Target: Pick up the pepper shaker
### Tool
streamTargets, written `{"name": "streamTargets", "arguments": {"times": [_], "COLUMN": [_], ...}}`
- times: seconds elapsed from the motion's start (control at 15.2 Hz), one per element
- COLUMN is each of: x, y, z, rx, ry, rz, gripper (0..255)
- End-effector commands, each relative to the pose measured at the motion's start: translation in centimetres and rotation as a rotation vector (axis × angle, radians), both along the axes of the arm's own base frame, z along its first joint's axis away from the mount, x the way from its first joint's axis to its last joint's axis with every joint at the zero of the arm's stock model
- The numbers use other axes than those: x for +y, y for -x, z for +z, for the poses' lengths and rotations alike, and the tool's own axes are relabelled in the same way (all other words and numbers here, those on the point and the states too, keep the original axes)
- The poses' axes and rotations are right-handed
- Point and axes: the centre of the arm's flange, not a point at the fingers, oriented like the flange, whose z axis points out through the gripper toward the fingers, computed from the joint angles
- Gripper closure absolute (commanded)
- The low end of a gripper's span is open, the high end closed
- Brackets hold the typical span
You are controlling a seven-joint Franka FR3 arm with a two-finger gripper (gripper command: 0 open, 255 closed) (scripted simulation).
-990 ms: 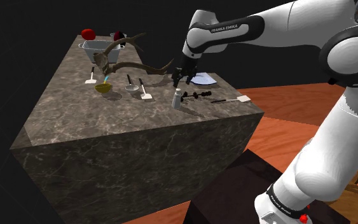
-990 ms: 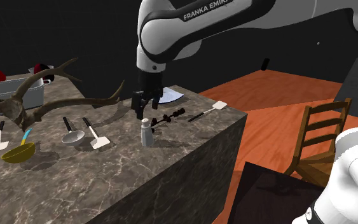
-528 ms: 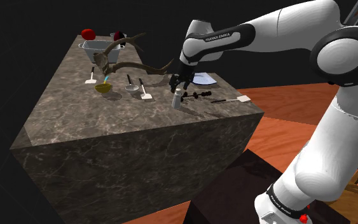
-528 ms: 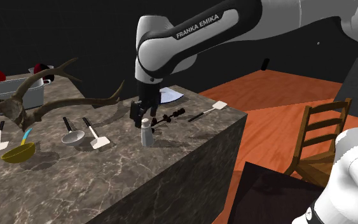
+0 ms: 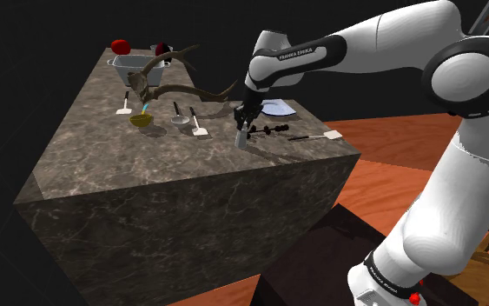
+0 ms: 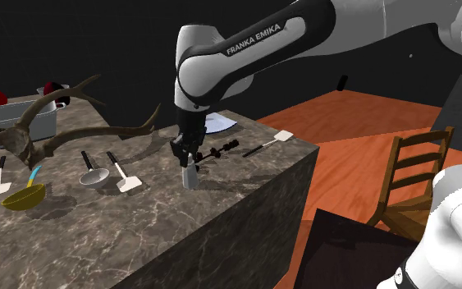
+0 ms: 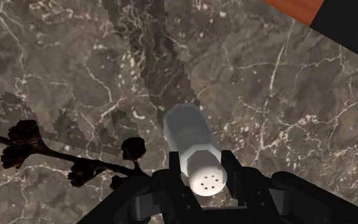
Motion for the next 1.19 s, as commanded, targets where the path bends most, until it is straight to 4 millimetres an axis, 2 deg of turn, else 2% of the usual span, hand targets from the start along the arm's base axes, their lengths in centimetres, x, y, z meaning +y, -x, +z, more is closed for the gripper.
{"name": "streamTargets", "arguments": {"times": [0.0,0.2,1.12], "x": [0.0,0.0,0.0], "y": [0.0,0.0,0.0], "z": [-0.1,0.0,7.4], "rx": [0.002,0.002,0.002], "ry": [0.000,0.000,0.000], "rz": [0.000,0.000,0.000], "gripper": [255,255,255]}}
